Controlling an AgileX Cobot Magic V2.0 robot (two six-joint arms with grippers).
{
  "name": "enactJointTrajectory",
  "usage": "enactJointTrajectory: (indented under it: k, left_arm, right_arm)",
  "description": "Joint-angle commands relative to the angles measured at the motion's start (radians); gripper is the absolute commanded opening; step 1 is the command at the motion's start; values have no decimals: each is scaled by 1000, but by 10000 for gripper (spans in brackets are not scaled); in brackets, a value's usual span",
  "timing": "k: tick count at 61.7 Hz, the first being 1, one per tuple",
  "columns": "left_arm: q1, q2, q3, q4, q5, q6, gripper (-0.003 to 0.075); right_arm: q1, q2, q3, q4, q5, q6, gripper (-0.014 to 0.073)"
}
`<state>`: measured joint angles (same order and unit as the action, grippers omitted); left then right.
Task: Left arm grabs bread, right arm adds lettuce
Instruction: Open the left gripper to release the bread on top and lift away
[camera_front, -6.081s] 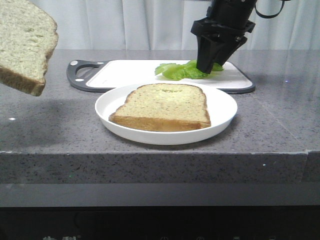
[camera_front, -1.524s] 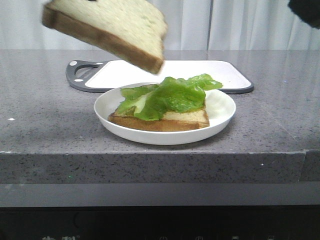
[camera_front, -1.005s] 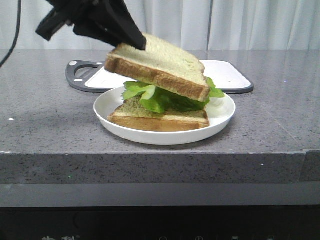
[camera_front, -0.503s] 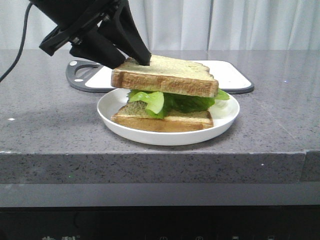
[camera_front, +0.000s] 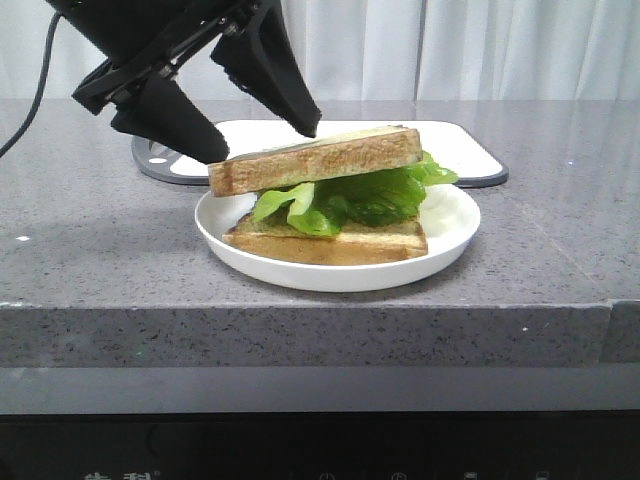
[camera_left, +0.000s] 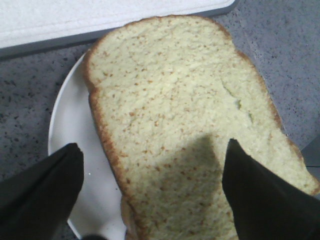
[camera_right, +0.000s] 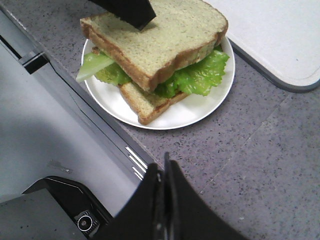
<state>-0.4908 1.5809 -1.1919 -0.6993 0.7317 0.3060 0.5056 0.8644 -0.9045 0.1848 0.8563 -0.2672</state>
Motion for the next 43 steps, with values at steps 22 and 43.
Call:
enactJointTrajectory:
  k: [22,43]
  left_arm:
    - [4,-245,11,46,-40,-3,522]
    - [4,-467,160,64,-87,-3,25]
  right_arm:
    - [1,-11,-25,14,-62,-1,-58]
    - [1,-11,-25,14,-60,-1,-58]
